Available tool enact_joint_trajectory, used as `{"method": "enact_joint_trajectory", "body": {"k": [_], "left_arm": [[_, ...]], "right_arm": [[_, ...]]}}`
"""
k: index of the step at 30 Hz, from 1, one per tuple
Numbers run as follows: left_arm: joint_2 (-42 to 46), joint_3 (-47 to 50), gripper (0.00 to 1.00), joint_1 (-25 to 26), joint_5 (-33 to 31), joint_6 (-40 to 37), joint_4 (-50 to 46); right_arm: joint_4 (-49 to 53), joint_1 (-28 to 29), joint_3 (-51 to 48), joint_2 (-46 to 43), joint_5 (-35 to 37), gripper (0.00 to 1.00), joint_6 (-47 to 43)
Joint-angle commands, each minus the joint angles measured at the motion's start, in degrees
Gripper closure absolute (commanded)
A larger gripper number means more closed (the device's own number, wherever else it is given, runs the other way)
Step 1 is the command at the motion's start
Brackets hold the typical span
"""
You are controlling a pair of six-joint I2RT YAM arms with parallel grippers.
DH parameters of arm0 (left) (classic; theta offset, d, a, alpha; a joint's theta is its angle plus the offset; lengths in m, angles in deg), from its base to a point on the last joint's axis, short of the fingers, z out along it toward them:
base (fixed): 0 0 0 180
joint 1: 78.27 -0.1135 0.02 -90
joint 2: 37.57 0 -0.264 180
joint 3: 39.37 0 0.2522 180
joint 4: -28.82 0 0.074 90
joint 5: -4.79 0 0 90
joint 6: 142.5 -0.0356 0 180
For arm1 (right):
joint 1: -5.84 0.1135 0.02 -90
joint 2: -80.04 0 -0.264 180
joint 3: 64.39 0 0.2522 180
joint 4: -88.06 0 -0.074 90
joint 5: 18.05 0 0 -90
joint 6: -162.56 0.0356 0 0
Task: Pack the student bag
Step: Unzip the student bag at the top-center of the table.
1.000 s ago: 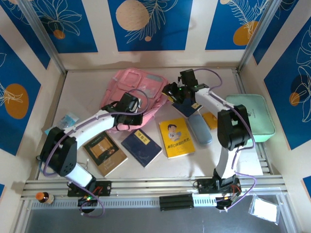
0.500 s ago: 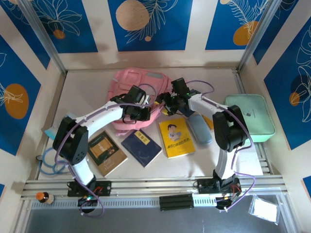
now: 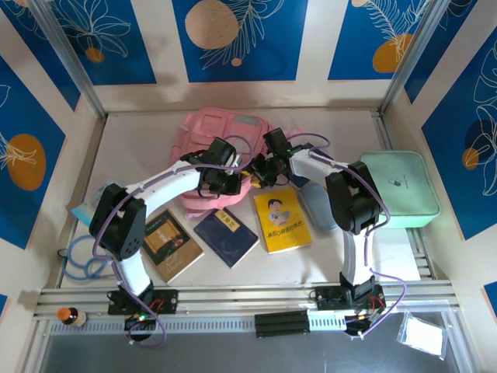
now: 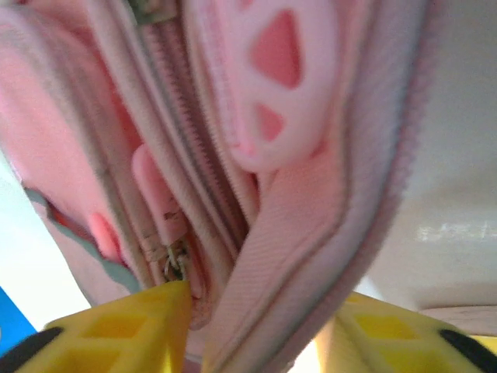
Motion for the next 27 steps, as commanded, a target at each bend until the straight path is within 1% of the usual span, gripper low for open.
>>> {"method": "enact_joint_trajectory", "body": {"k": [1,4,6,8,12,14,20,23,25,27], "left_arm": [[-0.14,0.11,1.00,0.34,-4.17,-0.52,-2.20],[1.47,1.70,1.00,-0.07,-10.75,-1.72,-4.83],[2.99,3.33,1.00,-1.24,-11.96,-3.75,-6.17],[4.60,4.96,1.00,-2.85,-12.34,-5.13,-7.34],[7.66,8.23,1.00,-6.45,-11.31,-7.39,-9.52],[8.77,9.25,1.00,-8.09,-11.78,-8.10,-10.79],[11.40,10.77,1.00,-10.52,-17.34,-10.32,-13.92],[10.95,10.85,1.00,-11.09,-18.17,-11.63,-14.44],[10.37,10.80,1.00,-11.09,-16.80,-12.26,-14.10],[9.87,10.62,1.00,-11.09,-13.29,-12.22,-13.23]], "right_arm": [[1.76,-0.17,1.65,0.74,0.41,0.67,-1.33],[2.60,-1.13,1.79,0.30,2.14,0.81,-2.64],[2.98,-1.75,1.76,-0.11,3.58,0.88,-3.81],[3.17,-2.20,2.05,-0.24,4.47,0.92,-5.10],[3.55,-2.70,2.84,-0.13,5.94,0.95,-7.31],[3.54,-2.79,3.10,-0.06,6.38,0.96,-7.85],[3.11,-3.30,3.90,0.16,6.89,0.97,-8.96],[2.49,-3.60,4.49,0.67,6.66,0.97,-9.64],[2.19,-3.79,5.38,1.48,6.02,0.97,-10.68],[1.36,-3.97,6.51,2.42,4.42,0.96,-12.43]]}}
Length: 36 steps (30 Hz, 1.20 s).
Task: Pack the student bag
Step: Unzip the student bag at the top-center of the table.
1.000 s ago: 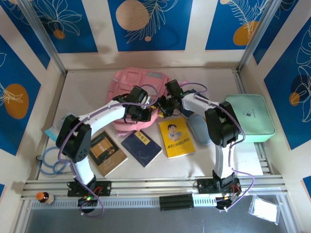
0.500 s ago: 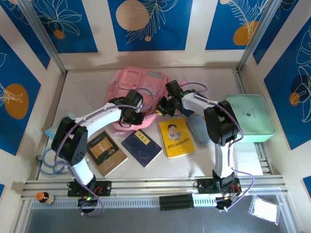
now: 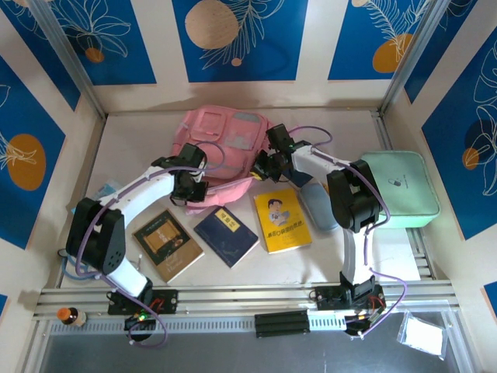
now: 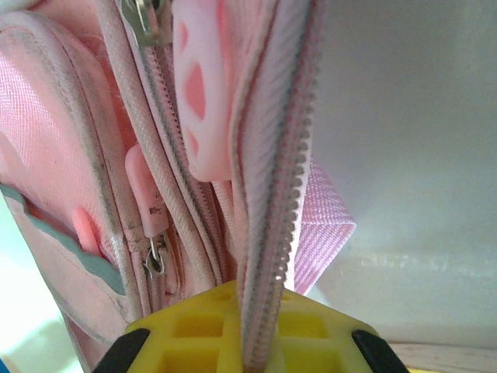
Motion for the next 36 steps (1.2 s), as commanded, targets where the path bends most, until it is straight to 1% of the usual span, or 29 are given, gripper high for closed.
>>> {"method": "enact_joint_trajectory", "body": {"k": [1,6,12,15,17,18,20,24,26,30,34,36], "left_arm": [[-0.02,0.53,1.00,-1.06,1.90,-1.73,-3.56],[0.54,-0.72,1.00,0.70,10.18,-2.15,-2.34],[1.33,-4.96,1.00,3.72,17.83,-1.97,-2.14],[0.83,-6.98,1.00,5.07,20.25,-0.80,-0.61],[-0.66,-8.39,1.00,5.78,20.61,0.21,0.21],[-1.51,-8.99,1.00,6.02,20.64,0.45,0.40],[-3.55,-10.52,1.00,6.66,19.94,1.23,0.71],[-7.33,-13.63,1.00,7.66,19.32,2.61,1.41],[-8.92,-14.97,1.00,8.25,19.57,3.31,2.29],[-11.58,-17.68,1.00,8.87,20.62,4.28,3.07],[-12.91,-19.73,1.00,9.26,22.79,4.96,3.56],[-13.00,-19.93,1.00,9.52,23.91,5.17,4.06]], "right_arm": [[-1.63,-2.03,3.70,1.77,0.96,0.96,-4.12],[-1.14,-2.53,5.72,2.93,0.57,0.94,-6.01],[-0.66,-3.99,6.23,2.21,0.05,0.94,-6.00],[-0.25,-4.87,6.50,1.81,0.12,0.92,-6.50],[1.01,-5.47,6.89,1.34,1.24,0.90,-7.30],[2.27,-5.63,7.13,0.97,2.83,0.87,-7.86],[3.95,-5.96,6.64,-0.71,6.54,0.77,-8.37],[5.24,-6.69,2.95,-5.31,10.66,0.58,-7.22],[5.50,-6.69,0.54,-7.86,11.32,0.52,-6.17],[6.30,-5.77,-3.90,-11.98,8.38,0.44,-2.19],[7.04,-4.26,-6.89,-13.13,2.18,0.41,3.94],[7.73,-3.57,-7.62,-12.92,0.82,0.40,7.20]]}}
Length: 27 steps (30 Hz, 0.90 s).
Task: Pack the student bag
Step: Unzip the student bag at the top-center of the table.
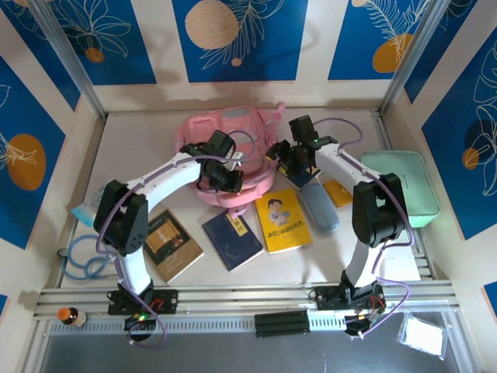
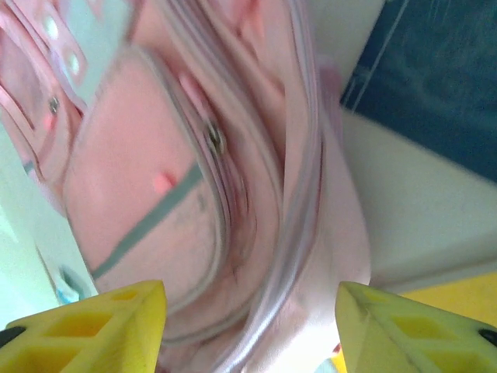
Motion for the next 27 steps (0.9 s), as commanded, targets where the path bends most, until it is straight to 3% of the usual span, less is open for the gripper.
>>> {"method": "enact_joint_trajectory", "body": {"k": [1,9,15,17,22,27], "left_arm": [[-0.17,-2.46,1.00,0.99,4.25,0.99,2.57],[-1.55,-1.84,1.00,2.32,4.30,0.99,2.35],[-1.84,-1.84,1.00,2.72,3.61,0.90,2.05],[-1.88,-1.84,1.00,2.72,2.97,0.77,1.53],[-2.08,-2.14,1.00,2.72,0.84,0.38,-1.05],[-0.95,-2.12,1.00,2.23,-2.10,-1.38,-5.50]], "right_arm": [[3.53,1.60,-1.92,0.15,-5.09,0.39,7.66],[3.68,3.67,1.81,5.26,-5.83,0.35,10.26],[5.39,5.00,1.16,5.35,-1.54,0.37,12.39],[5.91,4.93,0.15,5.24,-0.34,0.41,13.24],[5.71,4.98,-1.40,5.32,2.03,0.66,13.86],[6.45,4.93,-1.25,5.21,5.40,0.81,13.57]]}}
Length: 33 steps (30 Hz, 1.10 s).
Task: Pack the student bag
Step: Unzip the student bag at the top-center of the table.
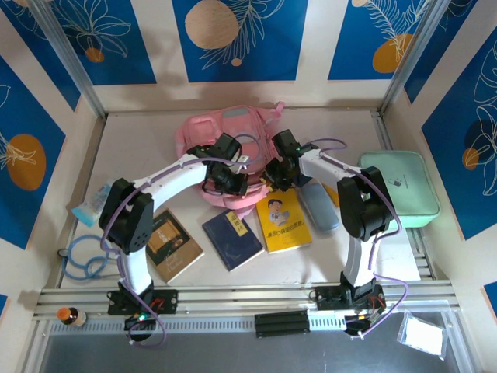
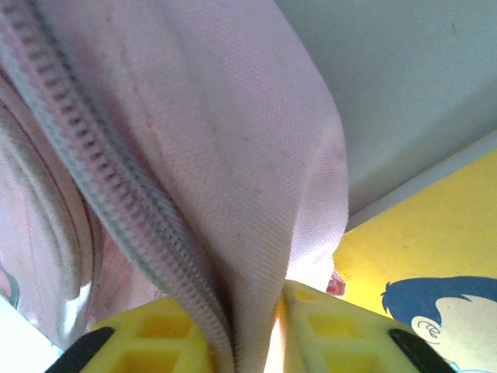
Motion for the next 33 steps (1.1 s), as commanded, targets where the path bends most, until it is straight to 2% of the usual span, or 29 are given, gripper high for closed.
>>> {"method": "enact_joint_trajectory", "body": {"k": [1,7,13,17,25,30,33], "left_arm": [[1.32,-1.56,1.00,-0.03,-2.36,-2.23,-6.07],[4.97,1.43,1.00,-1.83,-6.13,-5.88,-10.20],[8.13,7.23,1.00,-5.22,-10.20,-8.08,-10.51],[9.17,9.89,1.00,-8.80,-9.21,-9.37,-10.39],[5.57,8.77,1.00,-15.20,-11.90,-11.01,-10.33],[1.83,5.80,1.00,-19.55,-8.16,-13.54,-10.08],[-0.47,2.91,1.00,-22.16,-7.66,-14.28,-10.86]], "right_arm": [[2.10,-0.05,-0.74,-0.40,4.72,0.82,-0.08],[0.42,-0.16,-1.34,-1.83,7.56,0.83,-2.85],[1.13,-0.25,-0.61,-2.73,9.35,0.85,-4.21],[0.43,-0.26,-0.28,-2.82,8.77,0.85,-6.29],[1.05,-0.19,1.18,-2.86,9.29,0.88,-9.26],[-5.27,-0.25,-2.74,-4.83,7.19,0.88,-11.82],[-5.41,-0.34,-2.88,-4.75,6.72,0.88,-12.69]]}}
